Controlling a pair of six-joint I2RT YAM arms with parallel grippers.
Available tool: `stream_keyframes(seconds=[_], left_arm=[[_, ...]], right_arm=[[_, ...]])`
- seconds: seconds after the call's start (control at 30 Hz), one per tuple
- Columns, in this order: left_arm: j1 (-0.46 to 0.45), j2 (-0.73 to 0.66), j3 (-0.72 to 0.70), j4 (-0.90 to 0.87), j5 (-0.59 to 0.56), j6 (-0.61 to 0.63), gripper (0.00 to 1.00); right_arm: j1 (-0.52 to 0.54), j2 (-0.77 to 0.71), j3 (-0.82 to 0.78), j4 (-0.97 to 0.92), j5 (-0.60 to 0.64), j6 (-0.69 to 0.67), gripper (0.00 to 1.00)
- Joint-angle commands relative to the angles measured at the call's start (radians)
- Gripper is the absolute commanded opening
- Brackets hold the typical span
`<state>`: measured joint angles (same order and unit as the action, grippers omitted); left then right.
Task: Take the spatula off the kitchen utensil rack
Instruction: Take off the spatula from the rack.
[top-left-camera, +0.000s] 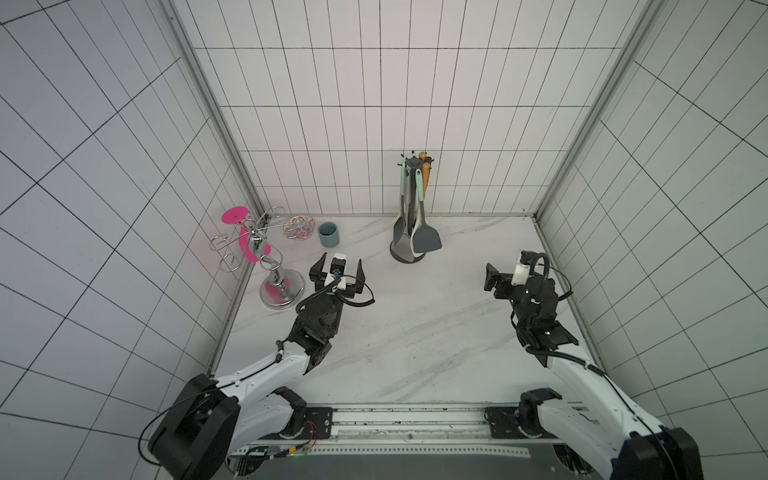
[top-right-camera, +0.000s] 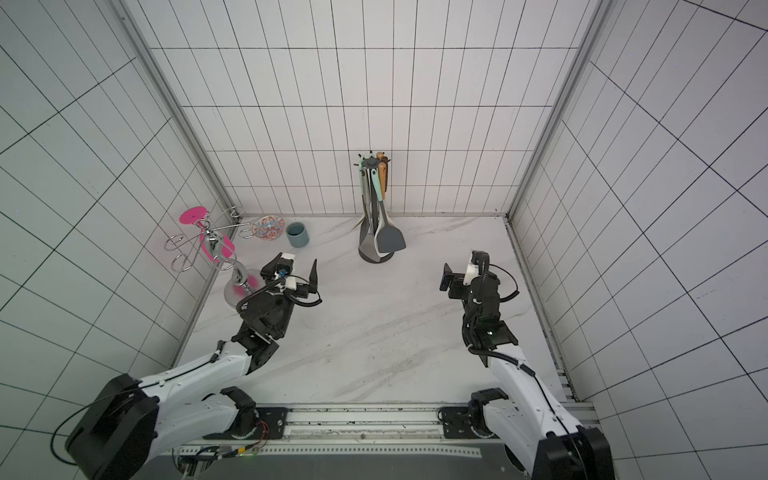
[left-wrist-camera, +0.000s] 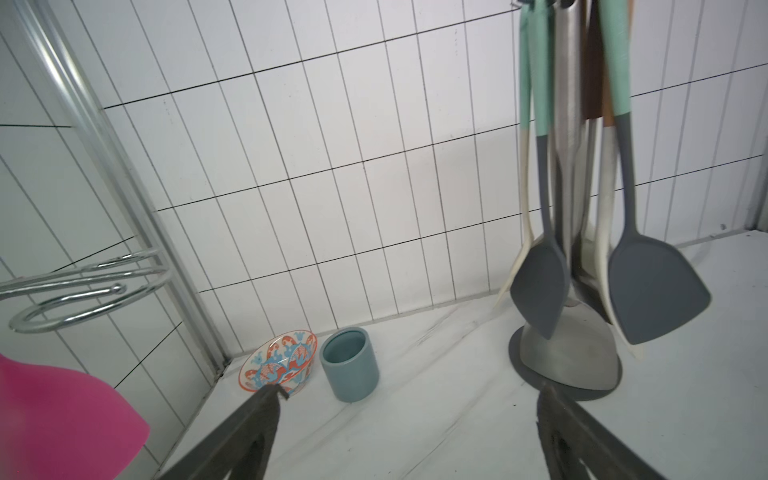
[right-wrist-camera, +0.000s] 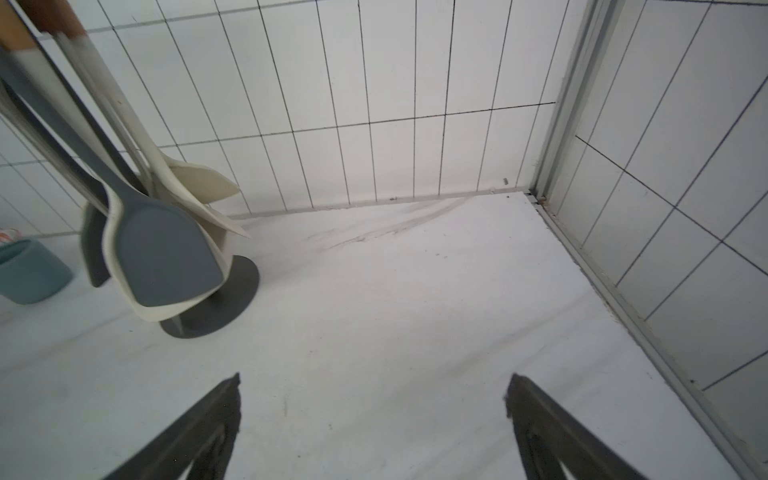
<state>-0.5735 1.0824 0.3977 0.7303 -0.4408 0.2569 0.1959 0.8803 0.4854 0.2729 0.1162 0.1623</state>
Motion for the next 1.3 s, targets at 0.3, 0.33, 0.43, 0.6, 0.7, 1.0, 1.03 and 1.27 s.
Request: stream_keyframes(seconds=[0.3,0.33,0.43,0.6,0.7,1.0,1.03,1.27], left_arm=[[-0.197,-0.277,-0.008,-0.285,0.113,-0.392,0.97],[-0.197,-0.284,-0.017,-0.285,0.151,-0.425,0.98],[-0.197,-0.284,-0.049,-0.284,0.241,-0.446,0.98],[-0.197,-0.243,0.017,-0.389,0.252,-0.450,0.98],[-0.197,-0.259,0.056,-0.458,0.356,-0.443,0.98],[-0.195,-0.318,-0.050,-0.343,0.309,-0.528,0.98],[-0.193,-0.310,-0.075,-0.295,0.299,-0.538,0.98],[-0.134,-0.095,-0.087,-0.200,0.226,-0.698,0.98]], right_arm=[[0.009,-0.340,0.105,-0.438,-0.180,0.246,0.99],[0.008,-0.346,0.090,-0.434,-0.157,0.247,0.99],[0.004,-0.325,0.022,-0.407,-0.096,0.293,0.99],[-0.039,-0.234,-0.075,-0.283,-0.186,0.378,0.99],[-0.059,-0.144,-0.118,-0.203,-0.202,0.463,0.99],[-0.124,0.084,-0.122,-0.020,-0.430,0.495,0.98],[-0.124,0.102,-0.119,-0.005,-0.456,0.485,0.99],[-0.021,0.183,-0.067,0.046,-0.450,0.435,0.99]])
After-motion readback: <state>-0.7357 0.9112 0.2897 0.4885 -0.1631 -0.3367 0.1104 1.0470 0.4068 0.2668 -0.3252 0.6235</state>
